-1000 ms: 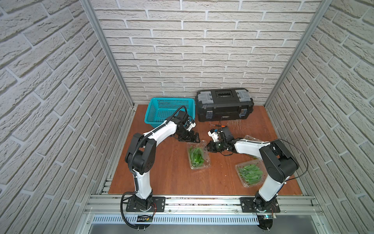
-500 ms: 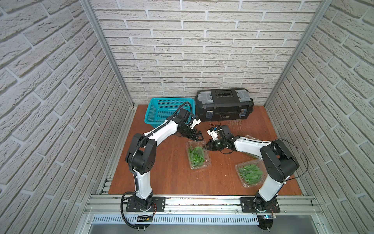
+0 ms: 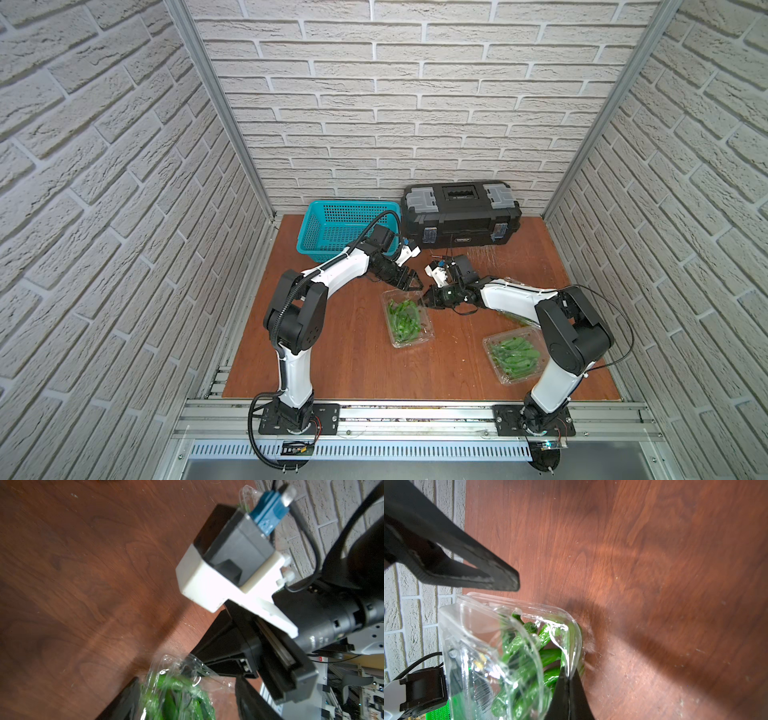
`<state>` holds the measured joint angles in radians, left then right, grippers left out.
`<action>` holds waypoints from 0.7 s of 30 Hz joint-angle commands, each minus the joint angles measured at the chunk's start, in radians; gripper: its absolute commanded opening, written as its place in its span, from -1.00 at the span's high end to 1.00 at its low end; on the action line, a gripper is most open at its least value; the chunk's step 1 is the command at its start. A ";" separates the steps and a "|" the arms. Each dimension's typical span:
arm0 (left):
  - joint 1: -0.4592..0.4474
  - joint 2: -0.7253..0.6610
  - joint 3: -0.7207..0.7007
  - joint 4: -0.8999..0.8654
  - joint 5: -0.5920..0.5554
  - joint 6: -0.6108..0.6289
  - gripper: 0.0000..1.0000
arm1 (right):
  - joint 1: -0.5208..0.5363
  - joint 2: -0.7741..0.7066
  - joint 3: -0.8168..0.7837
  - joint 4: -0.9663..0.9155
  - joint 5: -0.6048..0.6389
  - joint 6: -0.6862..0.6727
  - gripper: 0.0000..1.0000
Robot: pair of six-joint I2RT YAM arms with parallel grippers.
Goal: Take small green peppers out of containers
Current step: Open the packing box at the center of the board.
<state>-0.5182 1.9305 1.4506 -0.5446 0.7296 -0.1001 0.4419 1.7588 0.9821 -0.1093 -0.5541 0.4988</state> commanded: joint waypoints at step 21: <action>-0.026 0.059 -0.008 -0.056 0.143 0.020 0.72 | 0.006 0.036 0.052 0.005 0.045 0.018 0.94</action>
<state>-0.5304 1.9682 1.4506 -0.5583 0.8303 -0.0948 0.4423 1.7805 0.9993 -0.1471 -0.5350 0.5026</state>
